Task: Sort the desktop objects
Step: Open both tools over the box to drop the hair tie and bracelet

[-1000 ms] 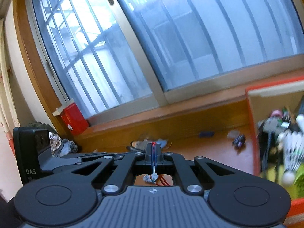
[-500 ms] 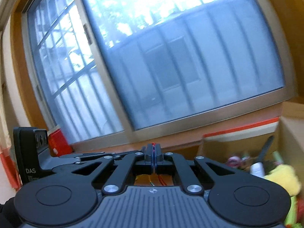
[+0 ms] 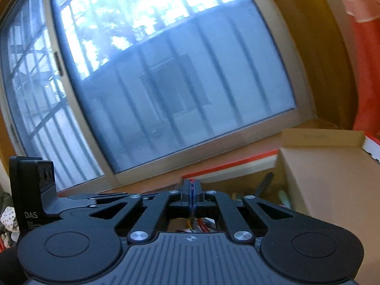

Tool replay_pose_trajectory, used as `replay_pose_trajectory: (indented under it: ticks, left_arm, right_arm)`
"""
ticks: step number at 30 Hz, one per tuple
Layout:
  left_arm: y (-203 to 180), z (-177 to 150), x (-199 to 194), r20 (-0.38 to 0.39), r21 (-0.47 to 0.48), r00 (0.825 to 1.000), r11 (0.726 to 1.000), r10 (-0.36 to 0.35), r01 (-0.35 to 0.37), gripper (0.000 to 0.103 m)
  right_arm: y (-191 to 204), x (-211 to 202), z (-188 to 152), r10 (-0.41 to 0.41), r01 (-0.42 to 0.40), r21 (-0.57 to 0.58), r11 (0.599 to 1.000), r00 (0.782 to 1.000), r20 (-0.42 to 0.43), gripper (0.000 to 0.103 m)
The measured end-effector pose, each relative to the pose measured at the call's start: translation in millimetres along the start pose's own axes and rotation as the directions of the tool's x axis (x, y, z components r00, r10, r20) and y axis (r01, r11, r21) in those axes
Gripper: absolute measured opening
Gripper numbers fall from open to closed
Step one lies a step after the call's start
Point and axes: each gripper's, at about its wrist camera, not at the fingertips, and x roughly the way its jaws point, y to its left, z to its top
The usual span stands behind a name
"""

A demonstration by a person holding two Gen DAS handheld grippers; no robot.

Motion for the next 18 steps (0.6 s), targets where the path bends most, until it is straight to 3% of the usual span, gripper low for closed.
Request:
replay_pose_trajectory:
  ticks: [4,6,10,13,18]
  left_arm:
    - [-9,-1,12,-0.017,0.004,1.0,1.0,-0.005,0.005,0.013]
    - [-10,-1,14,-0.02,0.0,1.0,1.0,0.001,0.0,0.016]
    - [-11,-2,12,-0.02,-0.011,1.0,1.0,0.01,-0.01,0.029]
    - [-11,-4,8,-0.017,-0.017,1.0,1.0,0.021,-0.021,0.037]
    - [-9,-9,-3,-0.008,-0.039,0.999,0.998,0.045,-0.045,0.051]
  right_arm:
    - [-20,-1,-4,-0.025,0.025,0.015,1.0,1.0,-0.005,0.003]
    - [-33,-6,-8,-0.032,0.032,0.022,0.999,0.999,-0.007,0.009]
    - [-38,-5,-11,-0.058,0.058,0.014,0.998,0.998,-0.011,0.013]
    - [-38,-4,-12,-0.059,0.059,0.005,0.998,0.998,-0.018,0.025]
    - [-32,-4,-14,-0.056,0.056,-0.017,0.998,0.998,-0.024,0.033]
